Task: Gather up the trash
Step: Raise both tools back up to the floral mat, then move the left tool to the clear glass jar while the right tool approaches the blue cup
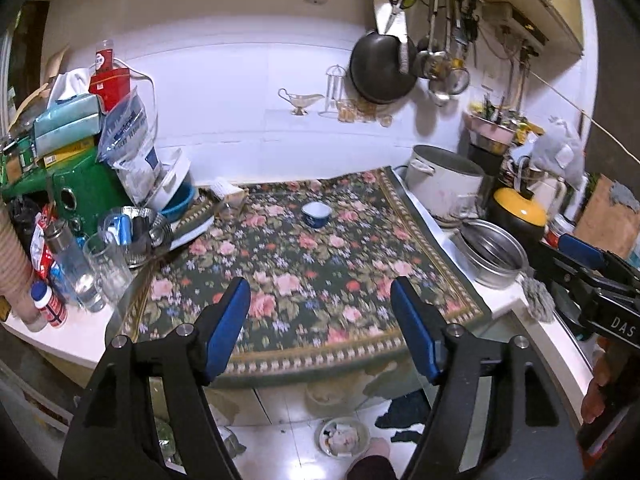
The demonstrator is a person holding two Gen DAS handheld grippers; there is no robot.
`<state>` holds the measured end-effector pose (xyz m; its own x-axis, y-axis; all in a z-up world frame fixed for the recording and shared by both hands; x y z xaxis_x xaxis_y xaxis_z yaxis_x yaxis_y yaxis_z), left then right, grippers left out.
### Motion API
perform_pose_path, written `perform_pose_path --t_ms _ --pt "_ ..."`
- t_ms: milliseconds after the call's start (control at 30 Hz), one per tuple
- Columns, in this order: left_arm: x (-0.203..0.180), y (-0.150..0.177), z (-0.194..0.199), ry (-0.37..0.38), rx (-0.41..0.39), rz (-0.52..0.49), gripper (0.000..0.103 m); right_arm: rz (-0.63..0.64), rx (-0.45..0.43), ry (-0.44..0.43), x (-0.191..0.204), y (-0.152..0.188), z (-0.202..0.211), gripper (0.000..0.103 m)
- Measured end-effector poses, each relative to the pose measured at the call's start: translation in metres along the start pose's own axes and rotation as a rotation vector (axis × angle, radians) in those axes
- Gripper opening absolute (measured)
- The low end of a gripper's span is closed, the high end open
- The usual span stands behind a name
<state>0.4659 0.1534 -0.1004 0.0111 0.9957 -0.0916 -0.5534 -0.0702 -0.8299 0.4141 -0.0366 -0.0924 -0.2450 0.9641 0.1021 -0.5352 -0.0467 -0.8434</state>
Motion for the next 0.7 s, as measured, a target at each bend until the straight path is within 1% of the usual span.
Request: perform_pose_path --t_ms 100,233,400,433,567,700 --pt "0.003 -0.016 -0.026 -0.040 0.003 0.015 0.071 0.011 0.012 -0.017 -0.009 -0.013 -0.024 0.083" --pt "0.011 -0.044 -0.070 -0.087 0.020 0.067 0.071 0.035 0.045 -0.057 -0.031 -0.037 -0.065 0.083" --pt "0.030 -0.066 -0.115 -0.180 0.046 0.141 0.071 0.102 0.103 -0.126 -0.049 -0.066 -0.122 0.083" --pt "0.036 -0.069 -0.127 -0.203 0.052 0.164 0.071 0.117 0.111 -0.137 -0.050 -0.069 -0.131 0.083" --pt "0.056 -0.074 -0.162 -0.250 0.086 0.216 0.071 0.156 0.160 -0.163 -0.051 -0.074 -0.178 0.083" --pt "0.081 -0.077 -0.203 -0.260 0.146 0.235 0.071 0.127 0.234 -0.213 -0.044 -0.072 -0.222 0.083"
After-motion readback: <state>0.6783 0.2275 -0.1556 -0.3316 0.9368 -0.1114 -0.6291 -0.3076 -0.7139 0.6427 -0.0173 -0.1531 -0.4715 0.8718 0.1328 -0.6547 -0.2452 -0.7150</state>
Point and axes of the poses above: each gripper's, at about its wrist camera, not at the fingertips, and z roughly against the way its jaws point, x to its left, y to its underside, the point moved 7 cm from there along -z, roughly the way its jaws point
